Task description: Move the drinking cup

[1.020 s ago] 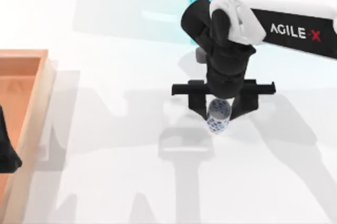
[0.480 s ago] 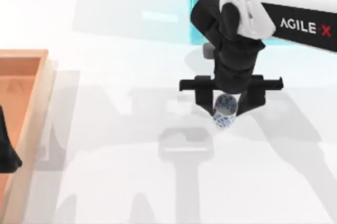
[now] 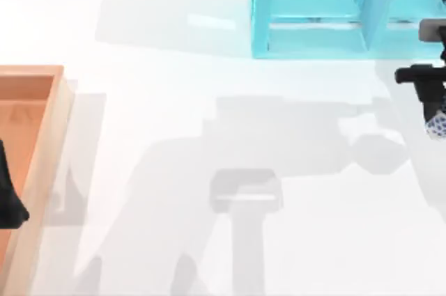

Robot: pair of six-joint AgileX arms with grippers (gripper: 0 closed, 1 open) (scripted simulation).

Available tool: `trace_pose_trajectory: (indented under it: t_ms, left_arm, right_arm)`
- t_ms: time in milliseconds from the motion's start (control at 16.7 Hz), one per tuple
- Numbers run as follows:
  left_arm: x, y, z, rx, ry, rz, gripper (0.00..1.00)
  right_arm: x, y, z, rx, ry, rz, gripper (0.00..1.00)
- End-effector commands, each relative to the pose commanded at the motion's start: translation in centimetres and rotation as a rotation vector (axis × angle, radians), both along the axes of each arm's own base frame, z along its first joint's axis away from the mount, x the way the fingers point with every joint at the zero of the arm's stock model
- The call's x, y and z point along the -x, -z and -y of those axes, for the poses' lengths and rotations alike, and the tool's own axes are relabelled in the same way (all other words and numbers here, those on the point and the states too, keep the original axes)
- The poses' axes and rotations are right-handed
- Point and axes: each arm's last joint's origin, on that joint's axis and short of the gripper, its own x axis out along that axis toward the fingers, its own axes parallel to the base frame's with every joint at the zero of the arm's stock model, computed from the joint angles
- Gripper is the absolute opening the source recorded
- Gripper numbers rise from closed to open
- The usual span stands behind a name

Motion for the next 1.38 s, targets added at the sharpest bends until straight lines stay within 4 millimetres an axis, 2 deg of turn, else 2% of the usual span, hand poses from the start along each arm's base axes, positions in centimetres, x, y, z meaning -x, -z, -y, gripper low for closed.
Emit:
trace_pose_trajectory:
  t_ms: [120, 180, 300, 600, 720, 1020, 1320, 1380]
  left_arm:
    - [0.0, 0.0, 0.0, 0.000, 0.000, 0.000, 1.00]
    - [0.0, 0.0, 0.0, 0.000, 0.000, 0.000, 1.00]
    - [0.0, 0.0, 0.0, 0.000, 0.000, 0.000, 1.00]
    - [0.0, 0.0, 0.0, 0.000, 0.000, 0.000, 1.00]
    - [0.0, 0.0, 0.0, 0.000, 0.000, 0.000, 1.00]
    - [0.0, 0.0, 0.0, 0.000, 0.000, 0.000, 1.00]
    - [0.0, 0.0, 0.0, 0.000, 0.000, 0.000, 1.00]
    - [0.0, 0.0, 0.0, 0.000, 0.000, 0.000, 1.00]
  right_arm:
    - [1.1, -1.0, 4.1, 0.001, 0.000, -0.001, 0.00]
    - [1.7, -1.4, 5.5, 0.001, 0.001, 0.000, 0.00]
    - [2.5, -1.9, 7.0, 0.002, 0.001, 0.001, 0.00]
    - [2.4, -1.8, 7.1, 0.003, -0.001, 0.001, 0.00]
    - [2.4, -0.7, 7.1, 0.002, -0.002, -0.002, 0.00]
    - [2.5, 3.9, 7.2, 0.003, 0.001, 0.006, 0.00]
    - [2.6, 4.5, 7.2, 0.002, 0.001, 0.001, 0.00]
    - [2.6, 4.5, 7.2, 0.002, 0.001, 0.001, 0.08]
